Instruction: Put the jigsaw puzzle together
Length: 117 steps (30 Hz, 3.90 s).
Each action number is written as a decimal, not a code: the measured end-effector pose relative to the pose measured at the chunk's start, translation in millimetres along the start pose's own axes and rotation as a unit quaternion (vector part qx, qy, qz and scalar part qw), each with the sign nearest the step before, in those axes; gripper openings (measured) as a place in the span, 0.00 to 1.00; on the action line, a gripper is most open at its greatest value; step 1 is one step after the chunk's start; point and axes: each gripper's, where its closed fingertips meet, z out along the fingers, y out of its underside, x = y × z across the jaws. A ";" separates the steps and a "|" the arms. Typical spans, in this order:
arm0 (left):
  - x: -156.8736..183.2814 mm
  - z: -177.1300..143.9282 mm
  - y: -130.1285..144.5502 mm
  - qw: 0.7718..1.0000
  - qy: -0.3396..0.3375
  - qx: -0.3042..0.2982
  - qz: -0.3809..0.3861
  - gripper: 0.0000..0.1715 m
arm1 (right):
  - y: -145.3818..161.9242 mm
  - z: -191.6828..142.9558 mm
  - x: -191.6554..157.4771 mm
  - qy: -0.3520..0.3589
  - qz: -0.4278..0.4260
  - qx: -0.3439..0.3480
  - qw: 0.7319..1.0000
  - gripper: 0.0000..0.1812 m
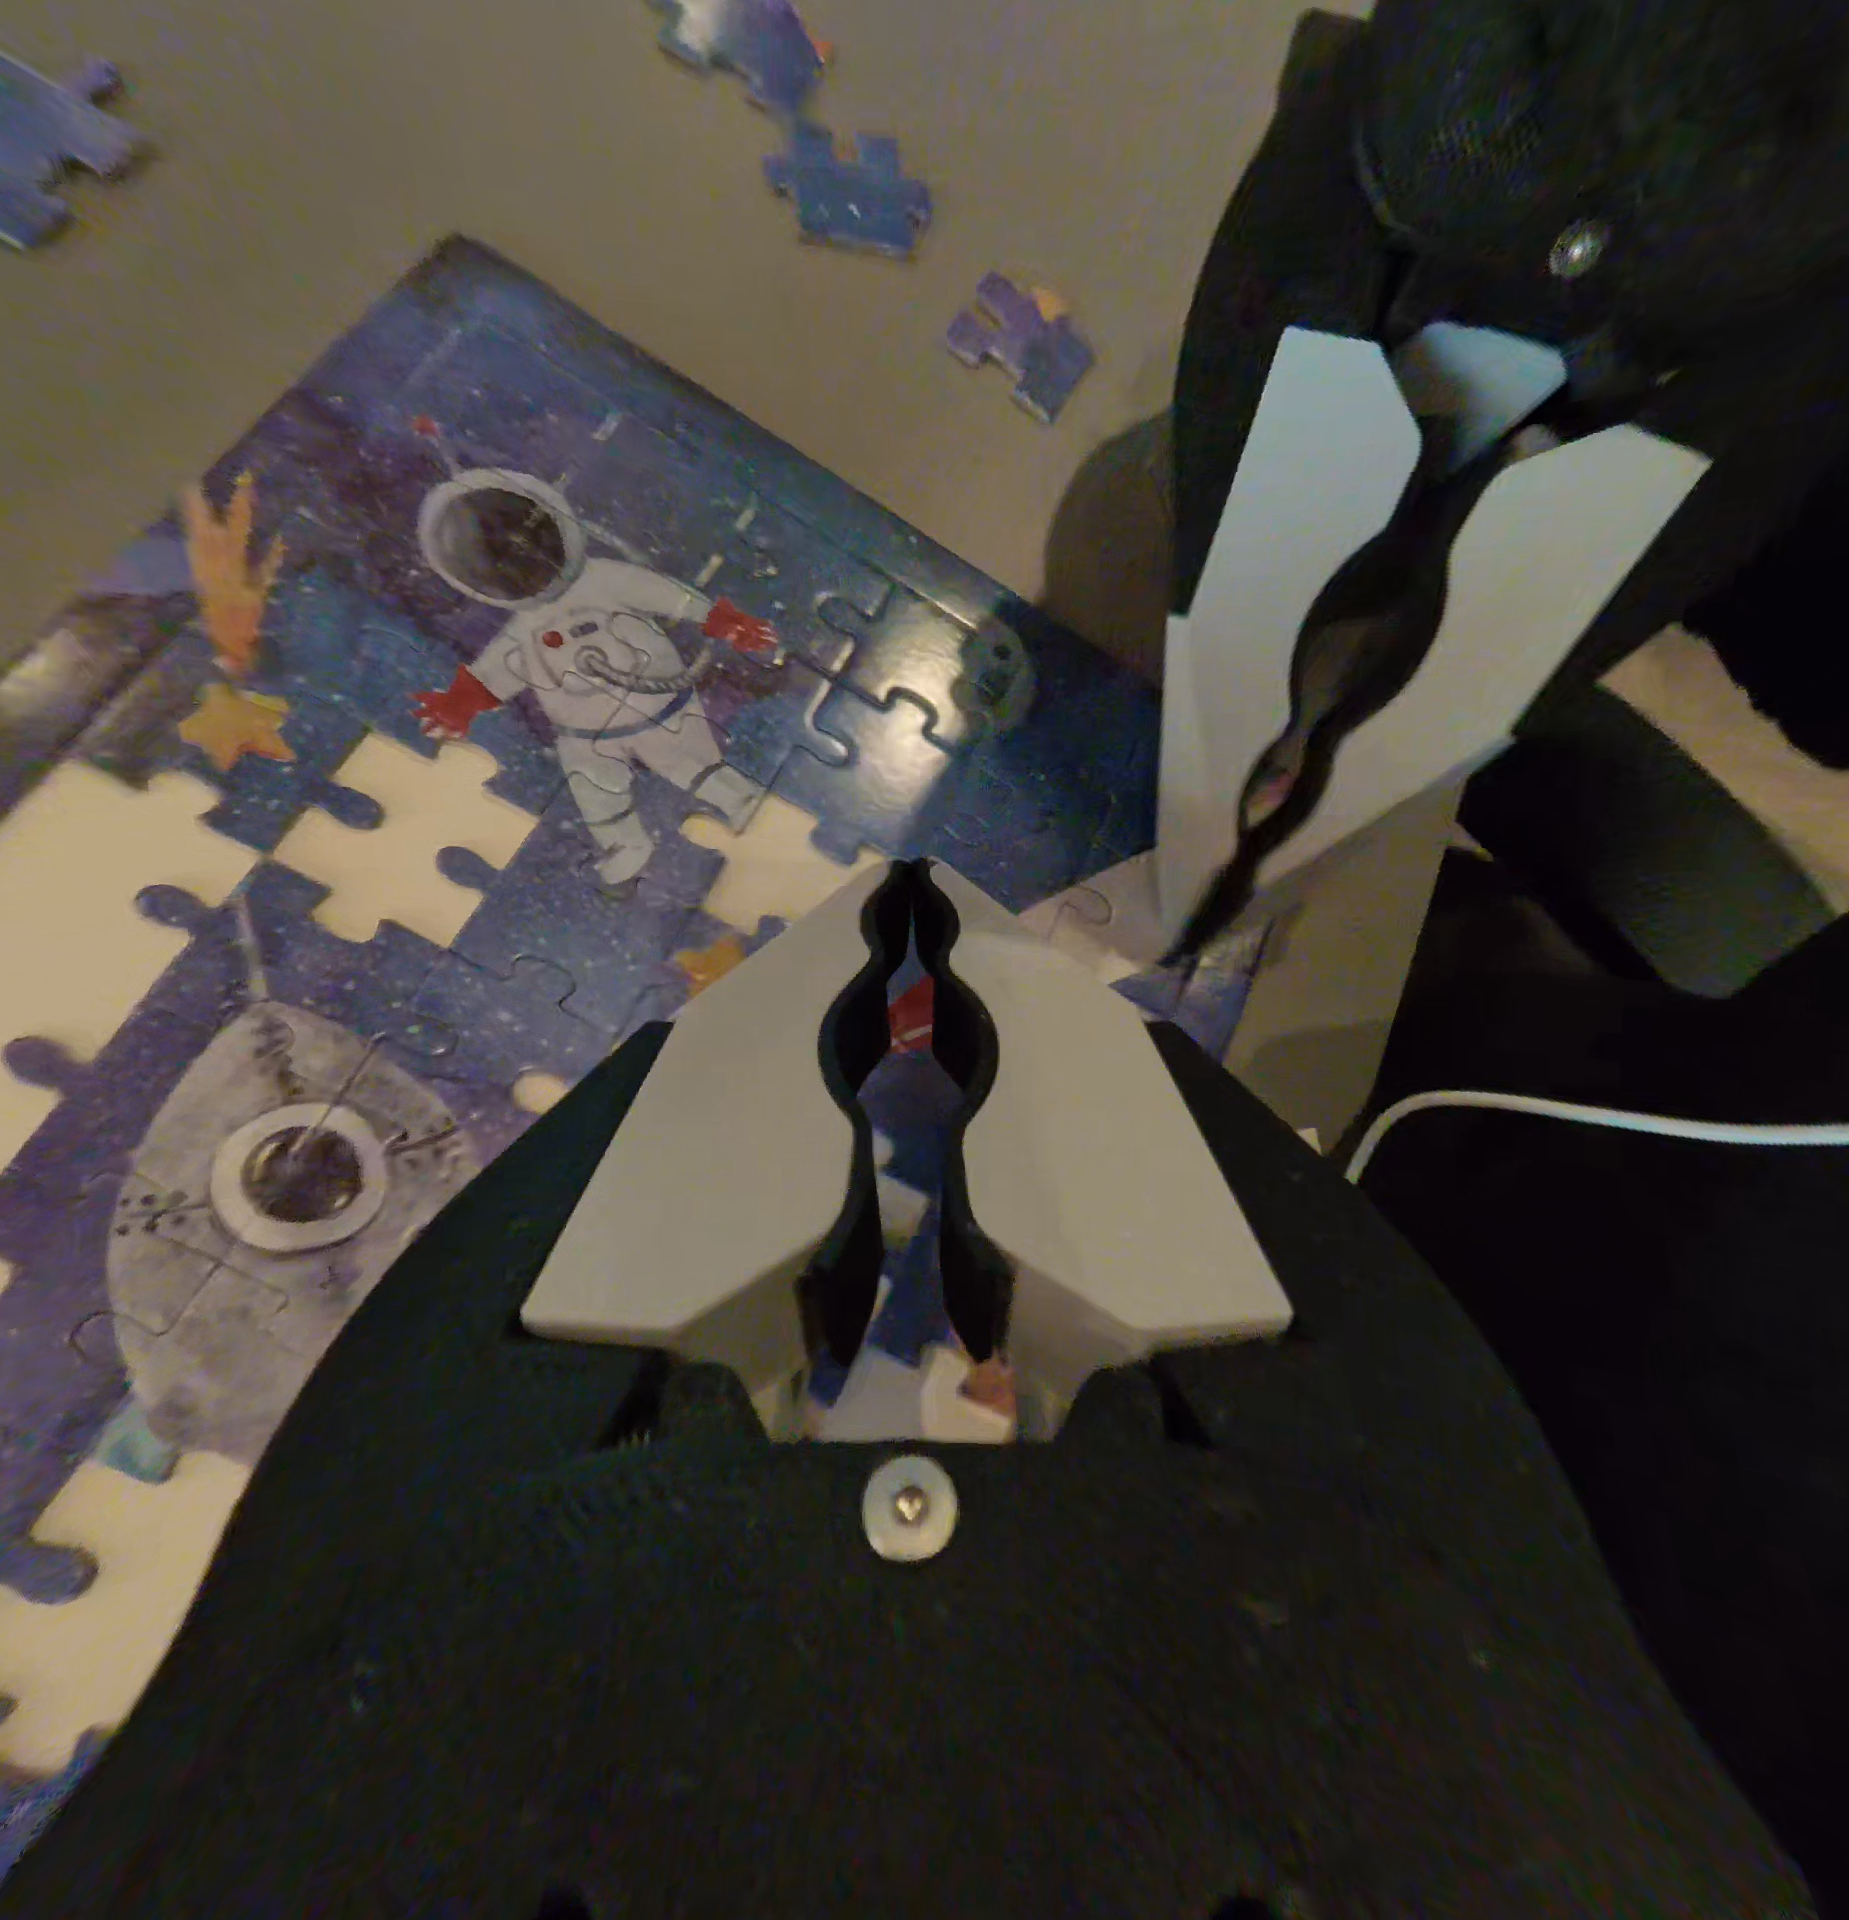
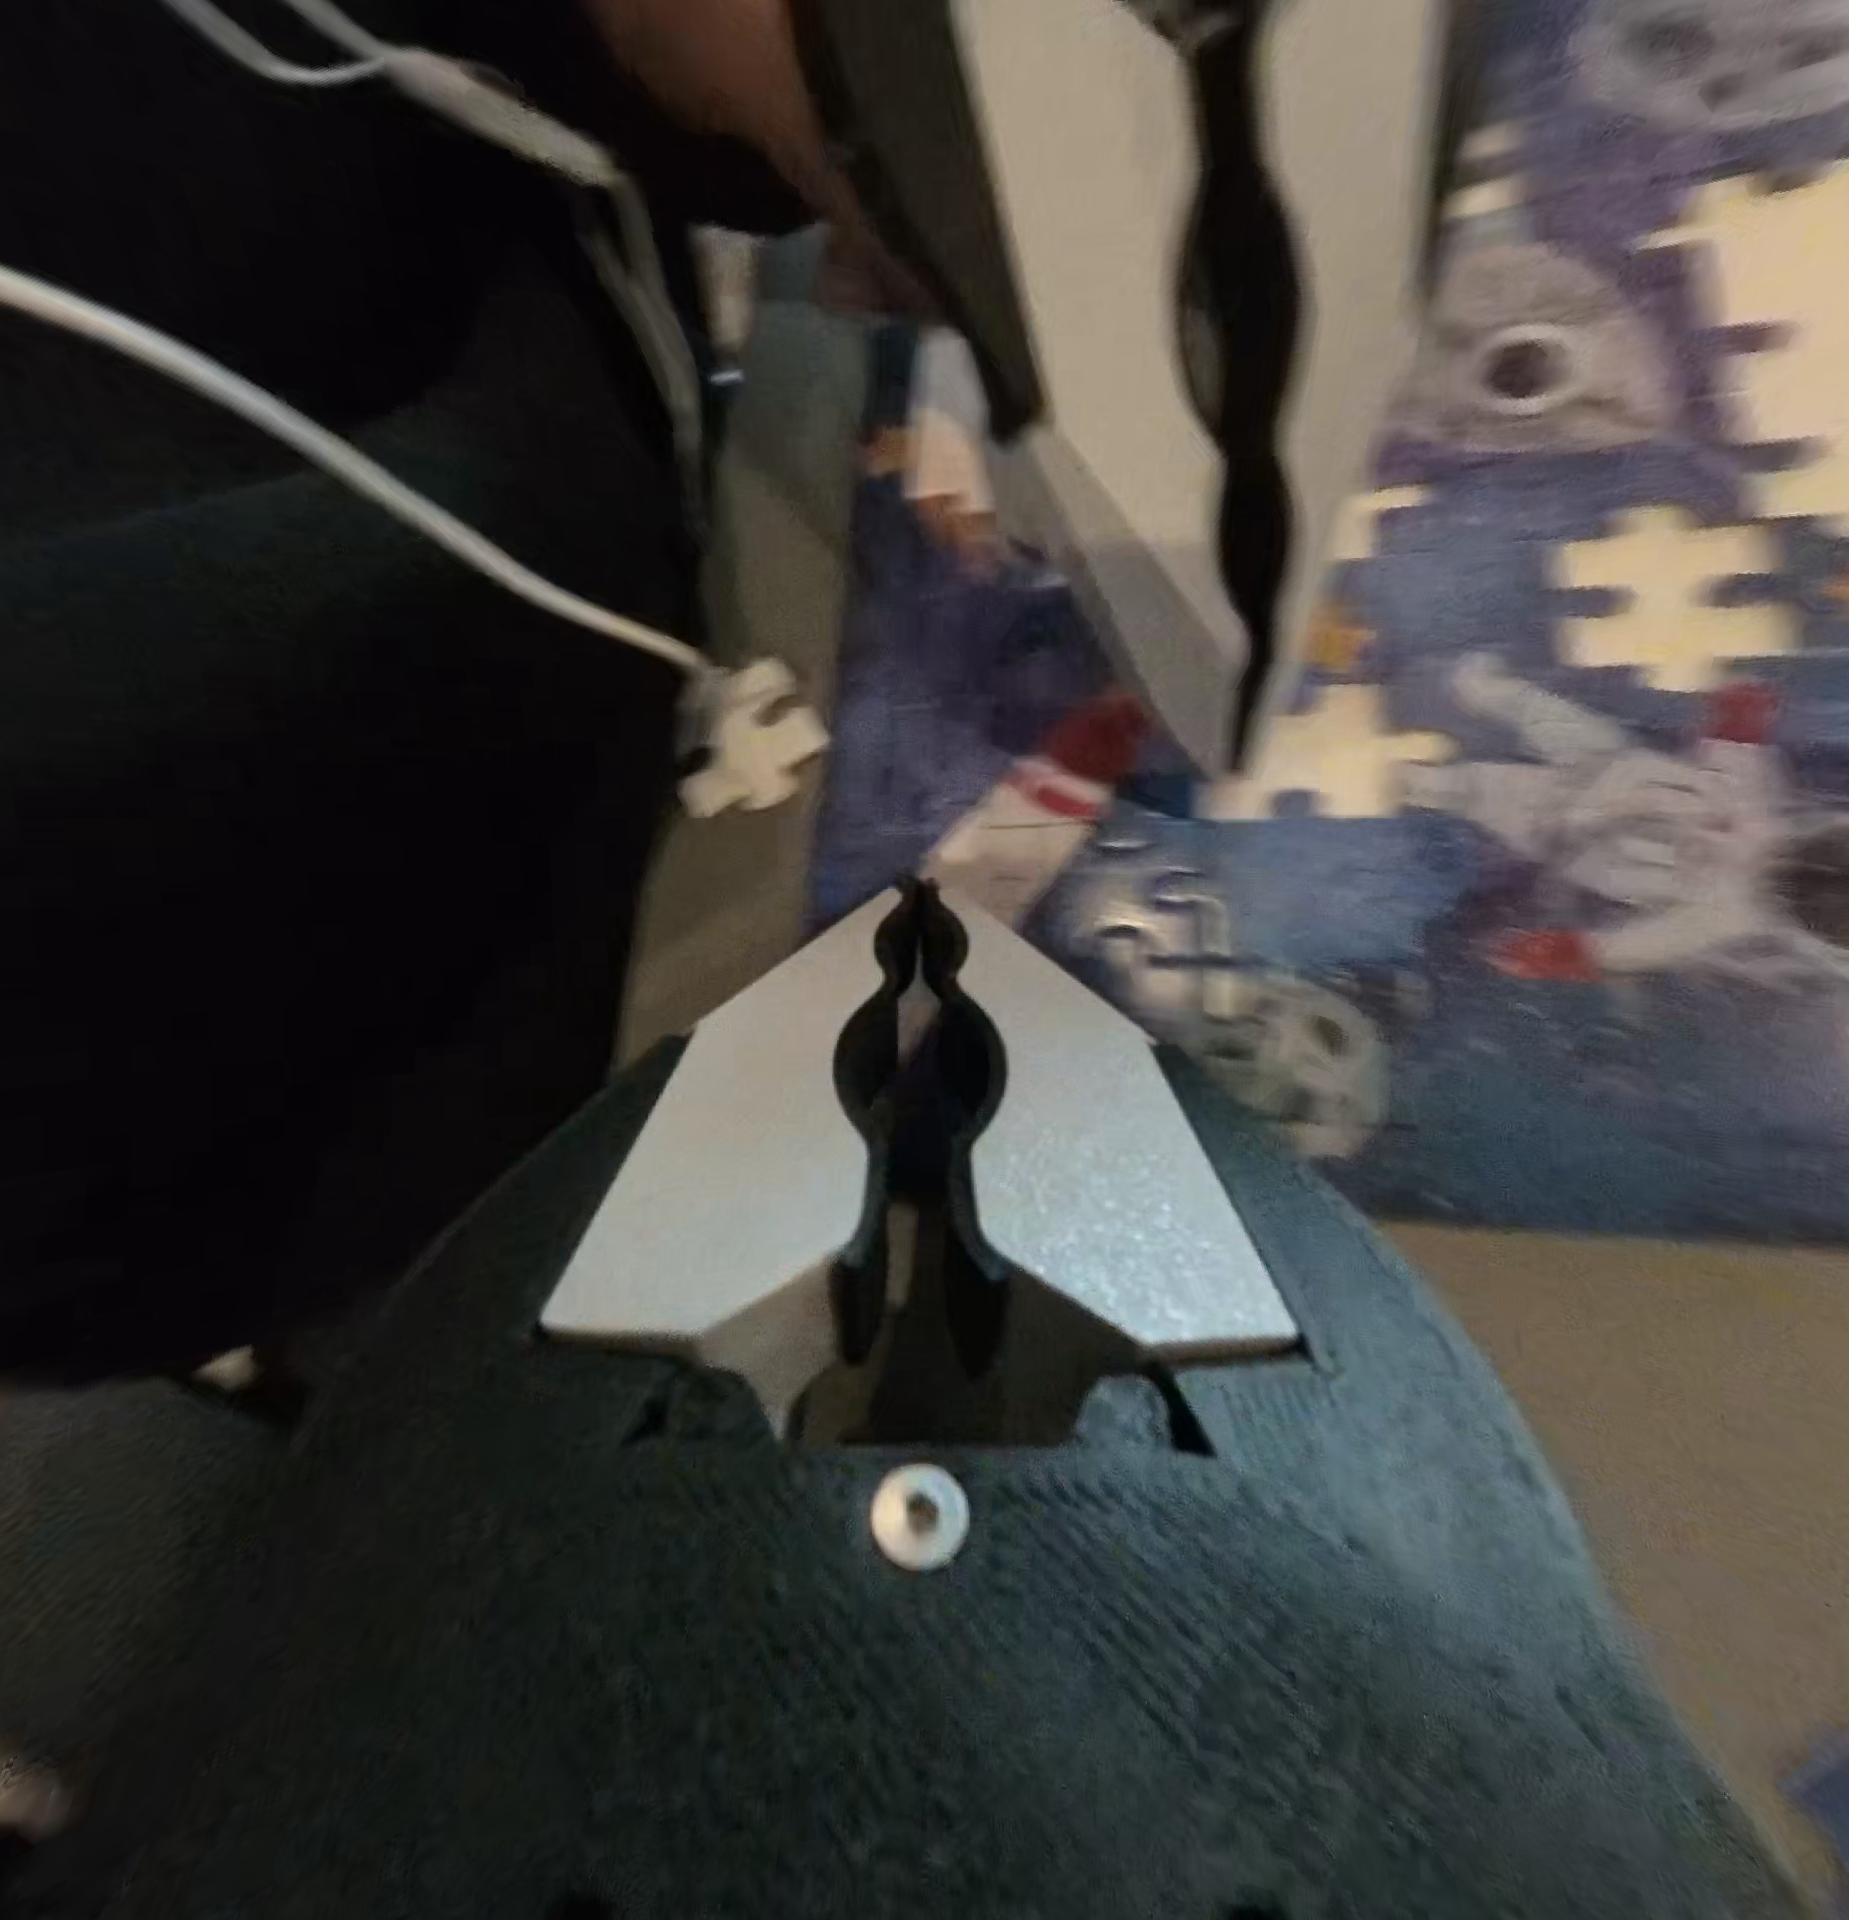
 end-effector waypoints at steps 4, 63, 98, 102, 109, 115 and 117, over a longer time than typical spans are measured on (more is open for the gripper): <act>-35.4 -37.4 -11.5 0.997 -0.048 0.061 -0.023 0.00 | 6.1 -39.0 93.5 0.258 0.049 0.024 0.965 0.00; -244.5 -145.2 -22.9 0.948 -0.284 0.143 0.007 0.00 | -22.4 -253.4 191.3 0.550 0.139 0.320 0.758 0.00; -230.0 -134.1 -27.9 0.956 -0.250 0.152 -0.003 0.00 | 33.3 -315.6 173.2 0.646 0.154 0.314 0.679 0.00; -229.5 -130.9 -26.5 0.956 -0.256 0.141 0.007 0.00 | 26.8 -310.3 173.7 0.614 0.161 0.346 0.692 0.00; -229.9 -130.5 -26.2 0.957 -0.255 0.141 0.006 0.00 | 21.3 -298.3 178.2 0.611 0.149 0.322 0.708 0.00; -229.9 -129.2 -25.6 0.957 -0.257 0.136 0.010 0.00 | 20.6 -297.1 178.2 0.599 0.155 0.334 0.711 0.00; -230.0 -129.1 -25.4 0.957 -0.257 0.136 0.010 0.00 | 21.7 -296.0 179.5 0.598 0.158 0.331 0.712 0.00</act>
